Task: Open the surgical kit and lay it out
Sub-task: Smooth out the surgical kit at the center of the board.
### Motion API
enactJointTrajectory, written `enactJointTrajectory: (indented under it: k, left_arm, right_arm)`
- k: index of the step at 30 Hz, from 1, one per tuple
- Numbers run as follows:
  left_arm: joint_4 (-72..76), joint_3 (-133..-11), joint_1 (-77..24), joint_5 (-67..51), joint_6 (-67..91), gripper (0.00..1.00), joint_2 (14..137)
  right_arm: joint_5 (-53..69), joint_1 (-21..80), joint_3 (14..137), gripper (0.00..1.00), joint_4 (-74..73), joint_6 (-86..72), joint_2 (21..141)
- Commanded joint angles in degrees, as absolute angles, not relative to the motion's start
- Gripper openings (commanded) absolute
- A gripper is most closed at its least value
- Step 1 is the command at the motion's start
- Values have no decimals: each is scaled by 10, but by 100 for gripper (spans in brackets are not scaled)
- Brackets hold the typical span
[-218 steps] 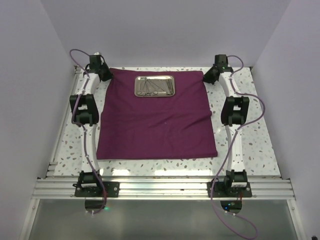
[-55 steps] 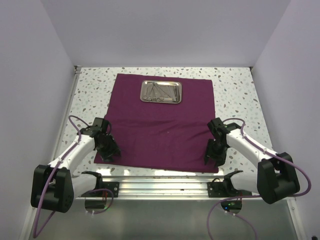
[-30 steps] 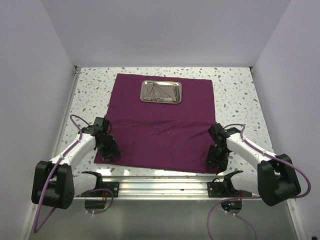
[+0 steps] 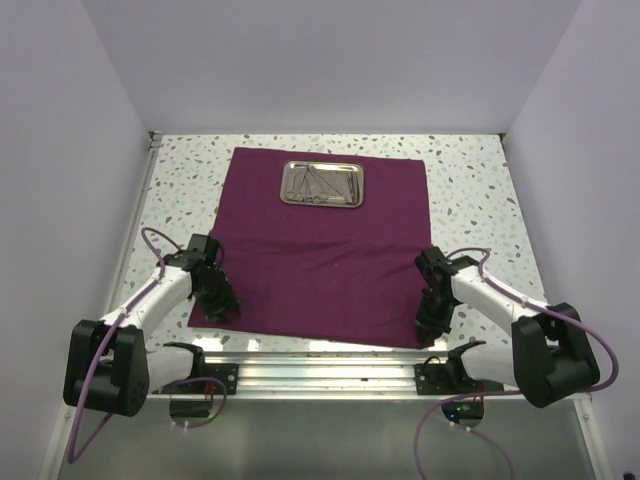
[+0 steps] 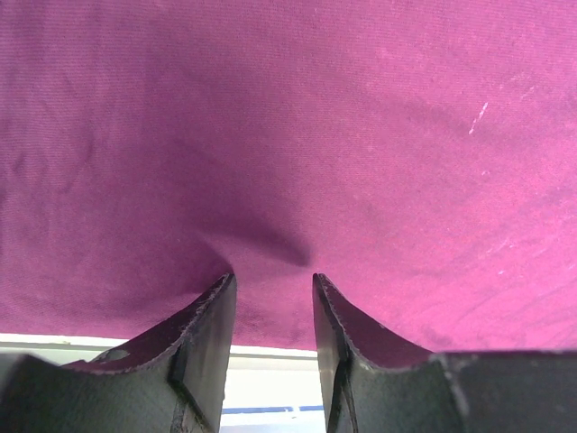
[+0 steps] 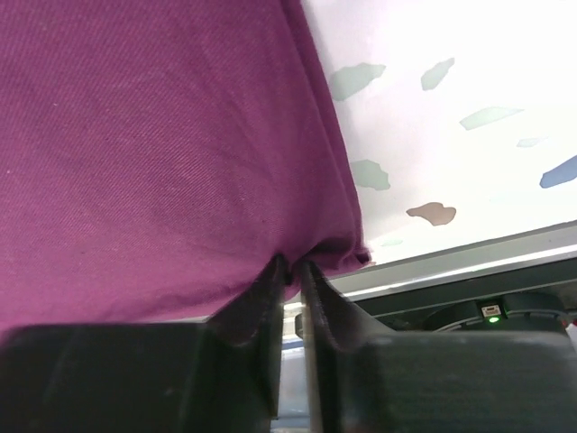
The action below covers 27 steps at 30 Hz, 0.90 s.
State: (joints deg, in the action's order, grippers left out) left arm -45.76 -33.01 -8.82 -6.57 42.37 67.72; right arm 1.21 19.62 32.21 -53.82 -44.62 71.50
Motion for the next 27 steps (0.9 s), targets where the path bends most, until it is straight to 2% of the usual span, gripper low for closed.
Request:
enactJointTrajectory:
  k: [1,2,8,16,20,23,26,27]
  left_arm:
    - [-439,-342,-92,-64,414,43,682]
    - [-439,-344,-92,-66,411,43,683]
    - [-441,-352,-91,-64,405,42,686]
    - [-452,-424,-91,-42,403,35,679]
    - [-461,-472,-91,-26,404,30,679]
    - [-471,-491,-91,-15,408,26,680]
    - [-483,-508,-91,-33,404,30,679]
    - [-489,-505,-91,-38,403,38,678]
  right_arm:
    - [-2,199,319,4,-525,-455,726]
    - [-2,200,320,0,-523,-455,729]
    - [-2,199,347,0,-560,-445,709]
    - [18,200,482,0,-818,-385,575]
    - [68,200,475,0,-902,-373,508]
    - [116,200,422,0,-912,-357,467]
    - [159,201,382,0,-911,-366,431]
    - [154,201,376,0,-910,-377,430]
